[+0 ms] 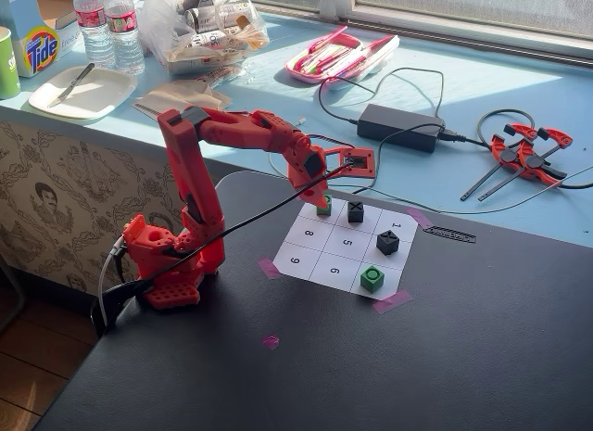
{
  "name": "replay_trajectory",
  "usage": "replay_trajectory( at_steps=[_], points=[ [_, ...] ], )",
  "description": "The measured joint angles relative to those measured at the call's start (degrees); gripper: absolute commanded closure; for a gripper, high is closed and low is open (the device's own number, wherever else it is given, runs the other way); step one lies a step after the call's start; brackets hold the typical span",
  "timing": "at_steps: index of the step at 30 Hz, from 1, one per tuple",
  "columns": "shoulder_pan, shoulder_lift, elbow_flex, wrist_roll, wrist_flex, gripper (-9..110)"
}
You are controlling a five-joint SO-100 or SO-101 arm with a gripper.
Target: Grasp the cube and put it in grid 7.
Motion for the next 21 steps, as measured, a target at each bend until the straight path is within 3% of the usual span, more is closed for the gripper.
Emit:
replay_trajectory(
  at_steps=[9,16,19,21],
  points=[
    [1.93,11.51,0.00,5.80,6.94,79],
    [12.57,29.27,0.00,16.44,17.40,83],
    [18.46,36.12,0.97,18.11,22.24,90],
    [22.32,41.04,4.13,18.11,23.91,101]
  ],
)
